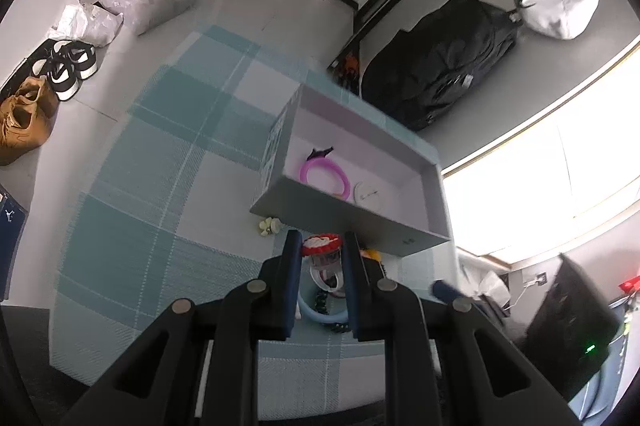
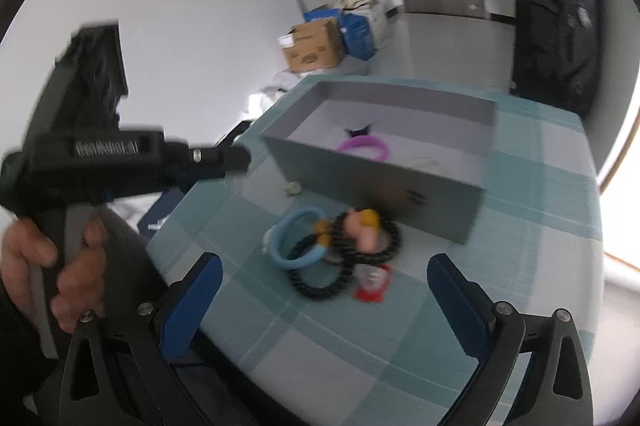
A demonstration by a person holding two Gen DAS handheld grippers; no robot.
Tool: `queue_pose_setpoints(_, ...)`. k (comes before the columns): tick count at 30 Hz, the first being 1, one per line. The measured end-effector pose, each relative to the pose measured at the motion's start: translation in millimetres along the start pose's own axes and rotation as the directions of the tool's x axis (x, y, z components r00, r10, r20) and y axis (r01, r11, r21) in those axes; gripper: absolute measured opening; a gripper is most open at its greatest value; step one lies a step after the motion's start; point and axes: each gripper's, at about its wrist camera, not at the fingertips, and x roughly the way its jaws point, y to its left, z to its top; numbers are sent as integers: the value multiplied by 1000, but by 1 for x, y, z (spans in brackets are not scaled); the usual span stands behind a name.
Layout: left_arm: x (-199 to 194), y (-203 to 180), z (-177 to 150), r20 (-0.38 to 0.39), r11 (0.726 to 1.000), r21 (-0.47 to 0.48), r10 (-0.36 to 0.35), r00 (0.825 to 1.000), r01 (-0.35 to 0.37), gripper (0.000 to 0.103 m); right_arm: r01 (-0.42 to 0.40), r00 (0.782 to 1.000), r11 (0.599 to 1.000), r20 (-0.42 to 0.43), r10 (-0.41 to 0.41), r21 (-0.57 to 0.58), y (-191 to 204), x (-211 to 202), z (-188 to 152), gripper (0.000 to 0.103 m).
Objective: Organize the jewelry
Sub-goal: 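Grasp the red-capped clear charm with the left tool while the right tool approaches the blue ring, then grasp the light blue ring with the right tool while the left tool holds the red charm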
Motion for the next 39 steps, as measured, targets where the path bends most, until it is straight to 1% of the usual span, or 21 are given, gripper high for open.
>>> queue_pose_setpoints(3,-7,2,3,13,1000,-2,-16,1000,16,15,25,1000,996,-13,-27,-91,18,11,2,93)
queue_pose_setpoints(4,-8,3,3,17,1000,-7,-23,1000,24,15,38,999,991,-19,-40,-131,25,16,2,89)
queue_pose_setpoints(7,-11,7,6,26,999,-16,-40,999,40,15,82,995,968,-30,-92,-238,45,32,2,83)
queue_pose_setpoints(8,-13,9,6,27,999,-19,-42,999,43,15,99,993,960,-32,-111,-261,49,37,1,78)
queue_pose_setpoints(11,-16,14,8,34,998,-28,-55,998,56,15,138,986,941,-45,-160,-309,55,53,2,69)
queue_pose_setpoints(13,-18,16,9,36,998,-30,-60,998,62,15,152,981,930,-60,-182,-336,57,62,1,65)
queue_pose_setpoints(14,-19,17,9,38,997,-31,-64,997,65,15,158,980,925,-60,-190,-344,57,65,2,65)
queue_pose_setpoints(16,-19,18,11,37,997,-32,-71,997,72,15,153,981,923,-61,-186,-352,57,68,4,65)
queue_pose_setpoints(18,-19,18,11,37,997,-31,-75,997,76,15,152,980,921,-67,-188,-359,58,71,6,55)
queue_pose_setpoints(21,-21,20,11,36,996,-33,-83,996,84,15,159,978,911,-67,-199,-381,61,74,6,55)
queue_pose_setpoints(25,-20,22,12,30,996,-35,-79,996,80,15,157,978,915,-69,-196,-372,60,73,7,53)
queue_pose_setpoints(27,-20,23,12,28,996,-37,-81,996,82,15,156,979,914,-64,-193,-374,61,71,8,51)
queue_pose_setpoints(28,-20,22,12,26,996,-36,-81,996,82,15,153,980,916,-61,-188,-372,62,70,7,49)
queue_pose_setpoints(29,-20,22,12,26,996,-34,-80,996,81,15,147,982,918,-57,-180,-367,63,71,8,39)
queue_pose_setpoints(30,-20,22,12,27,996,-34,-78,997,78,15,126,985,925,-62,-158,-359,63,70,7,32)
queue_pose_setpoints(31,-20,21,12,26,997,-33,-75,997,76,15,113,986,930,-74,-148,-349,62,70,7,22)
queue_pose_setpoints(34,-18,21,11,20,997,-38,-72,997,72,15,108,986,932,-84,-146,-346,61,71,6,22)
queue_pose_setpoints(36,-17,21,11,20,997,-37,-67,998,67,15,95,987,937,-92,-133,-335,60,69,7,20)
queue_pose_setpoints(38,-17,19,11,22,997,-34,-62,998,63,15,89,989,941,-85,-123,-328,59,66,9,11)
queue_pose_setpoints(39,-17,19,11,22,998,-33,-60,998,61,15,78,990,945,-84,-110,-317,58,64,10,8)
